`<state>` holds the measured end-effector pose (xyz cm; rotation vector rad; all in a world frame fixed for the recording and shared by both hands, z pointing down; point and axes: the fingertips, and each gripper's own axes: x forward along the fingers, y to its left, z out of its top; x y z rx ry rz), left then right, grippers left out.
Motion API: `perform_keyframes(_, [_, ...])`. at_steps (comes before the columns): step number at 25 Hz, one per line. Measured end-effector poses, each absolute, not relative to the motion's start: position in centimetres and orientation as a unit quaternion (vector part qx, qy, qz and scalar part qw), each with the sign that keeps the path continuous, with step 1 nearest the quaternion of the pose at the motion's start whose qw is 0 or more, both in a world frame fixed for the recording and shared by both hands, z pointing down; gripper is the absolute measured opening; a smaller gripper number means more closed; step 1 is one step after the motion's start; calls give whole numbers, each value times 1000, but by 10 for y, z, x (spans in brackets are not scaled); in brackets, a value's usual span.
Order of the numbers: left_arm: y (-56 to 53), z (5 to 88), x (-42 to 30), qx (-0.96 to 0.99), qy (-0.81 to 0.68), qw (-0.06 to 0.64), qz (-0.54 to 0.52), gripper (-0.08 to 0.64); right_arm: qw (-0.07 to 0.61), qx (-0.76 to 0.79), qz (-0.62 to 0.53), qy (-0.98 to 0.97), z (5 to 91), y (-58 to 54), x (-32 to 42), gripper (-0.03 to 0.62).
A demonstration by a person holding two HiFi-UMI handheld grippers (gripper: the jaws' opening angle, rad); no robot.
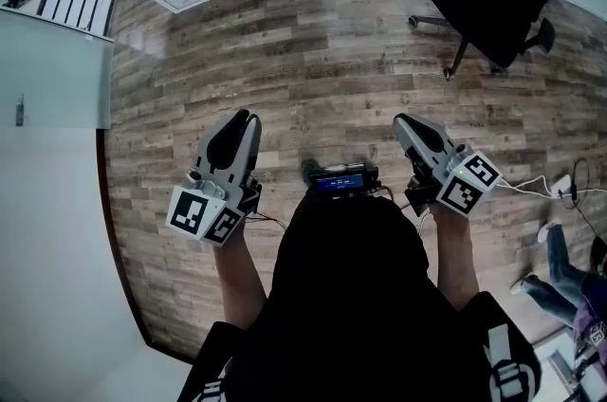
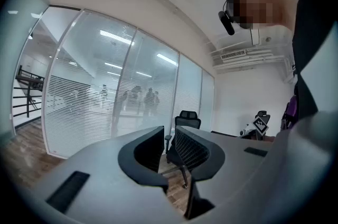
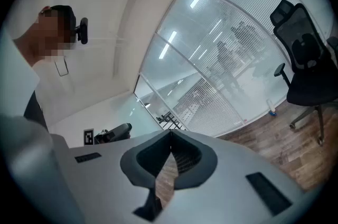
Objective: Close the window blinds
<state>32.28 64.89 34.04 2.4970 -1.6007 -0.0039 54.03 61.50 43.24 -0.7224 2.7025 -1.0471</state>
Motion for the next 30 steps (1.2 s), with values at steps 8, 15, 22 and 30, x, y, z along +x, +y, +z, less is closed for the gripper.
perform_keyframes(8, [650,340,334,842,-533,82,3,75,79,-237,-345,905,433,618,547,11])
perform_keyframes(15, [651,339,334,841,-535,80,6,75,73,-257,-338,902,438,614,549,12])
perform_keyframes(22, [653,341,330,837,-541,79,4,75,69,-249,-338,905,439,616,546,12])
perform_keyframes(30, [652,336,328,830,-552,78,6,75,67,-240,-344,905,440,615,547,14])
